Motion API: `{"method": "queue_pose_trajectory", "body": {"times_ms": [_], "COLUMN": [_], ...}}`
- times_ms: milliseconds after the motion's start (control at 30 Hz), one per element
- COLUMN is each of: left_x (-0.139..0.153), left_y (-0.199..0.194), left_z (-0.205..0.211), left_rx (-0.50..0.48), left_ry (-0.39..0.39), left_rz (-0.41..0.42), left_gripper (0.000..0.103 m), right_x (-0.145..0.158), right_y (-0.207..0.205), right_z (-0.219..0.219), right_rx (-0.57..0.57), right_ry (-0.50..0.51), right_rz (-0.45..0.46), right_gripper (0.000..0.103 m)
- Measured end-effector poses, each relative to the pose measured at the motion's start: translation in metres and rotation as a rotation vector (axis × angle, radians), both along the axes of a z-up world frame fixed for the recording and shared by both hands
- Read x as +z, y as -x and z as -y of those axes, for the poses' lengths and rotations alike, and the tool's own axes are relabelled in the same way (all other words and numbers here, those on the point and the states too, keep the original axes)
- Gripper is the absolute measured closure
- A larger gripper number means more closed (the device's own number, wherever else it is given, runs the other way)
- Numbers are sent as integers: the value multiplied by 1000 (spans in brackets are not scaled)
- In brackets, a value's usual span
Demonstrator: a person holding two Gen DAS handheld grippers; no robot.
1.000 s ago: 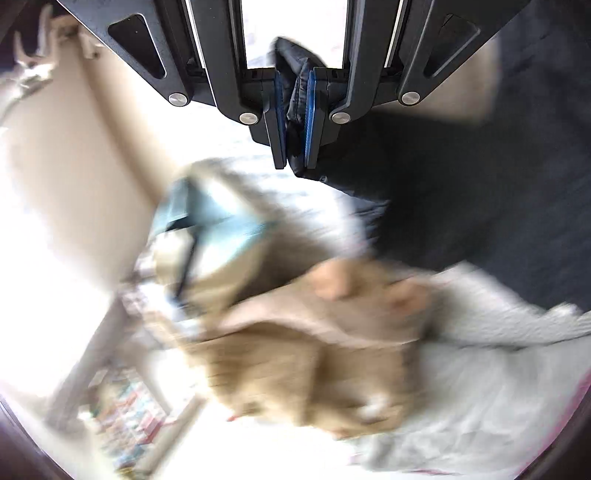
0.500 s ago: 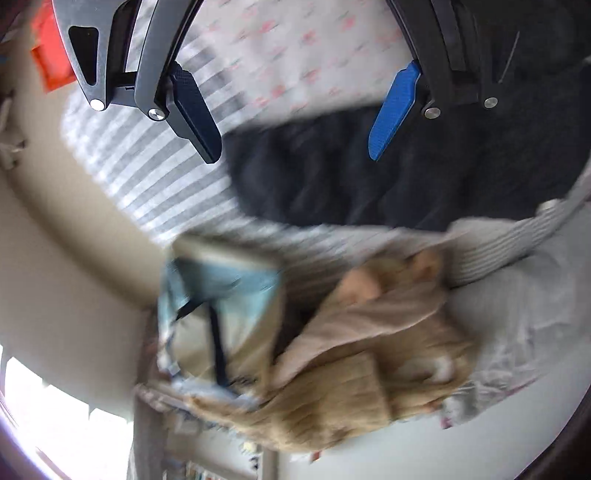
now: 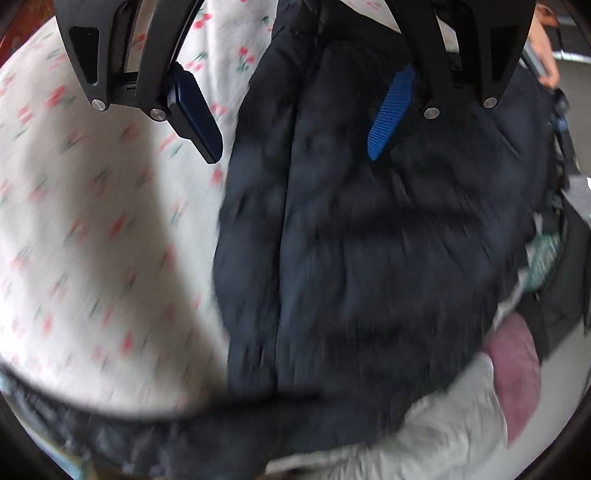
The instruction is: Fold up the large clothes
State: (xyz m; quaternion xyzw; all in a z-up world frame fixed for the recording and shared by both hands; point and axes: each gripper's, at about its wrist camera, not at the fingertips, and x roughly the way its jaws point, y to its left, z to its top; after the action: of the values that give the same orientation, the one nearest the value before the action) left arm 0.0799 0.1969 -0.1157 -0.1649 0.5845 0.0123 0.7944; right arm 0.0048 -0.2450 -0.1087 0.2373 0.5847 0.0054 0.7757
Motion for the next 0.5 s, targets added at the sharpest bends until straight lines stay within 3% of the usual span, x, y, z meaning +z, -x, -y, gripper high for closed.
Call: {"method": "queue_pose_trajectory", "body": {"times_ms": [67, 100, 167, 200, 233, 267, 433, 500], "left_x": [-15, -19, -19, -18, -18, -15, 40, 52], "left_y": [8, 11, 17, 19, 23, 26, 48, 62], "left_z": [1, 3, 17, 25, 31, 35, 30, 23], "left_rx": [-13, -16, -69, -98, -110, -103, -111, -144], "left_ry": [119, 157, 171, 168, 152, 139, 92, 85], "left_rz": [-61, -73, -68, -68, -67, -63, 65, 62], "left_gripper": [27, 28, 34, 42, 72, 90, 94, 94], "right_x": [-9, -6, 0, 3, 8, 12, 63, 76], "right_y": [2, 1, -2, -4, -5, -5, 6, 2], "right_z": [-11, -15, -23, -26, -26, -25, 17, 36], "right_rx": [11, 25, 66, 78, 87, 87, 20, 9], "right_ry": [-11, -12, -71, -88, -85, -75, 9, 84], "right_rz": [-5, 12, 48, 59, 70, 76, 171, 155], "right_gripper": [40, 48, 77, 82, 89, 92, 94, 94]}}
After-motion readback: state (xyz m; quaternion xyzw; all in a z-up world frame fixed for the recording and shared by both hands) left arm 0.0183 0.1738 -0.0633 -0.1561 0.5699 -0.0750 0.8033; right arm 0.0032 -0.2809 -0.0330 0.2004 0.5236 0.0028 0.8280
